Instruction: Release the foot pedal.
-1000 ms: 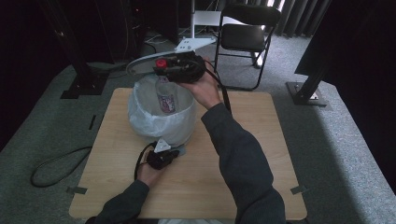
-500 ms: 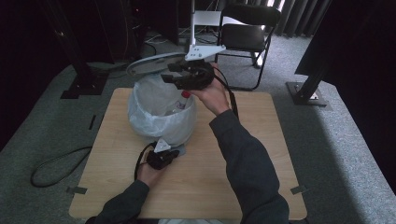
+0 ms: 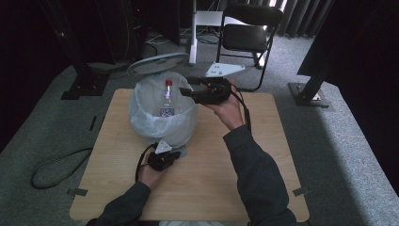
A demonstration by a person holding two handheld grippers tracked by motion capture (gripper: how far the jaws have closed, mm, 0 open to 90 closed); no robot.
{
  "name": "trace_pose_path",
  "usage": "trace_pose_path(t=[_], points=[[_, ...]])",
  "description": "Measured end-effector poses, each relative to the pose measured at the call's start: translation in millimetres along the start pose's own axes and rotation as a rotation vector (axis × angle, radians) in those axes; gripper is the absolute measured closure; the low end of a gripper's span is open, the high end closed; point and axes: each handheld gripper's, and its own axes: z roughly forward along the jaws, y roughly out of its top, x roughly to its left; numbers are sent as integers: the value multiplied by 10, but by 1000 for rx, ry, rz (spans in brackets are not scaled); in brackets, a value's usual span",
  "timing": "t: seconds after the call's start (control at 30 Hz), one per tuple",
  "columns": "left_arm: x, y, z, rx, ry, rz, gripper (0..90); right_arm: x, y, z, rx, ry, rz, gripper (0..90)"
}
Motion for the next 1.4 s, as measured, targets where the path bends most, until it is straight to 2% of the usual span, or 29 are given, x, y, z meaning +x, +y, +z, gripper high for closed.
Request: trace_pose_path(t=[0.13, 0.33, 0.5, 0.8, 0.9, 0.93, 1.07, 1.17, 1.2, 1.23, 1.3, 1.4], points=[[1, 0, -1, 1, -1, 1, 900, -58, -163, 6, 22, -30, 16, 456], [3, 0, -2, 2, -1, 2, 900, -129, -338, 10, 38, -48, 59, 451], [5, 0, 0, -2, -11, -2, 880, -124, -477, 12, 72, -77, 50, 451], [5, 5, -6, -5, -7, -3, 879, -181, -687, -28, 88, -102, 86, 446], [0, 24, -22, -12, -4, -8, 875, -222, -781, -65, 97, -113, 105, 445], [17, 34, -34, -13, -4, 10, 871, -229, -800, -77, 100, -118, 108, 445], [11, 63, -89, -41, 1, -7, 860, -264, -870, -124, 110, -136, 112, 444], [-22, 86, -180, -64, 10, -17, 806, -286, -913, -166, 115, -146, 117, 444], [12, 101, -218, -79, -1, 49, 798, -294, -927, -177, 118, -149, 120, 444], [12, 105, -257, -88, 24, 55, 792, -303, -940, -188, 122, -155, 117, 444], [34, 126, -306, -94, 17, 96, 784, -317, -964, -208, 131, -165, 116, 443], [32, 120, -353, -98, 21, 85, 777, -330, -997, -239, 135, -175, 119, 442]])
